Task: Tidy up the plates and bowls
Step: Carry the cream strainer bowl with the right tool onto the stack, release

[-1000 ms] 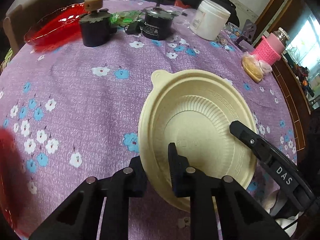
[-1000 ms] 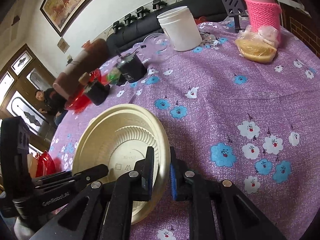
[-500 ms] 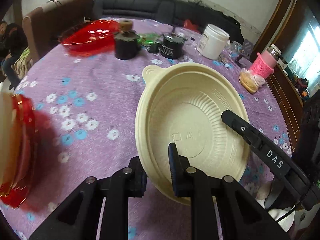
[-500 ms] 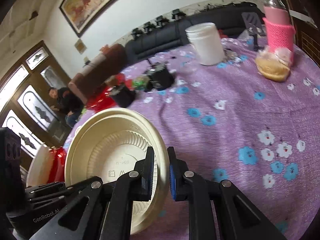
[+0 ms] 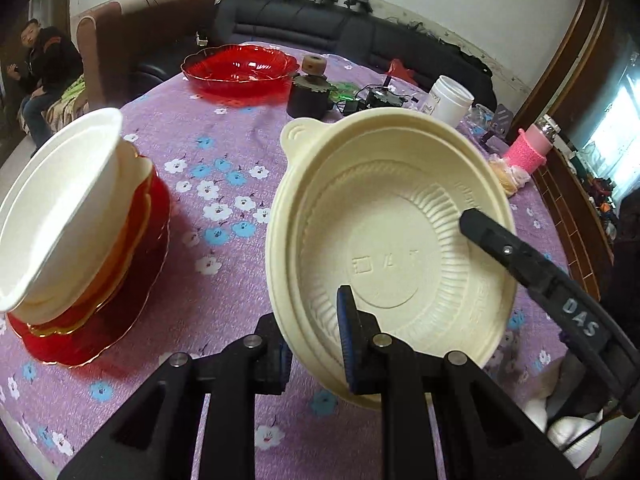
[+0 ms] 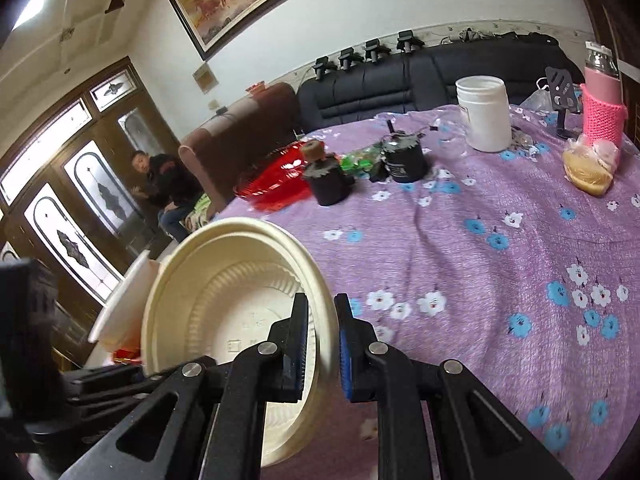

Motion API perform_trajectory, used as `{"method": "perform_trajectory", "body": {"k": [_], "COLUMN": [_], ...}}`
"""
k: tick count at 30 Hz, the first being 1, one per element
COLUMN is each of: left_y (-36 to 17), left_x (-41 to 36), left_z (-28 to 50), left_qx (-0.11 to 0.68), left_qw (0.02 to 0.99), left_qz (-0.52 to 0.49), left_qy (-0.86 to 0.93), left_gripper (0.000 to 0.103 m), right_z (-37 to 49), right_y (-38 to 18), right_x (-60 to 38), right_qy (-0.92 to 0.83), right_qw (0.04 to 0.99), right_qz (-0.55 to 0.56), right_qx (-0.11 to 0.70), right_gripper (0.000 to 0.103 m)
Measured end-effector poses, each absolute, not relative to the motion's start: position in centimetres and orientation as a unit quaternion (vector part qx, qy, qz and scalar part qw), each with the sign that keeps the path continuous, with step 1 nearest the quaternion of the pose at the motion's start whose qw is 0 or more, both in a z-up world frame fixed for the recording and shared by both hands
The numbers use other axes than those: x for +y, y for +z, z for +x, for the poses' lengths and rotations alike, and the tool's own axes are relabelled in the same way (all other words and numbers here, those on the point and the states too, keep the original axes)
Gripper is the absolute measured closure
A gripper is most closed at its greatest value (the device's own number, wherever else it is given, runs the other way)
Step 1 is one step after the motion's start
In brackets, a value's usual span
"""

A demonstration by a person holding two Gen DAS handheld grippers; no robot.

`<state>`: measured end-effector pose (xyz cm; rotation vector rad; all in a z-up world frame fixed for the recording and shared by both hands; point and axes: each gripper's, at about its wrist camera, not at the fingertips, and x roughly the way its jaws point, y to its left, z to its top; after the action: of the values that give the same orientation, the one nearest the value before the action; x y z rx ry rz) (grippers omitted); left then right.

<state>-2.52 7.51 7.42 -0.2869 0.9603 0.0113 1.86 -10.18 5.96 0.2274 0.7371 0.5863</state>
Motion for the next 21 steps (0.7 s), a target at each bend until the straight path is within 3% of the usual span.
{"method": "perform_trajectory", "body": {"k": [21], "left_y": [10.2], "left_x": [12.0], "left_z": [-8.9], "left_qx": [0.401], "left_qw": [0.9], "left_qz": [-0.174], "left_qy": [0.004], "left_gripper": [0.085], "right_z": [-3.9], "right_y": [9.2], "right_x": [-6.2], "right_qy": [0.284], "right_qw": [0.896], "right_qz": [0.074], "right_qx": [0.332], "right_gripper": [0.087]}}
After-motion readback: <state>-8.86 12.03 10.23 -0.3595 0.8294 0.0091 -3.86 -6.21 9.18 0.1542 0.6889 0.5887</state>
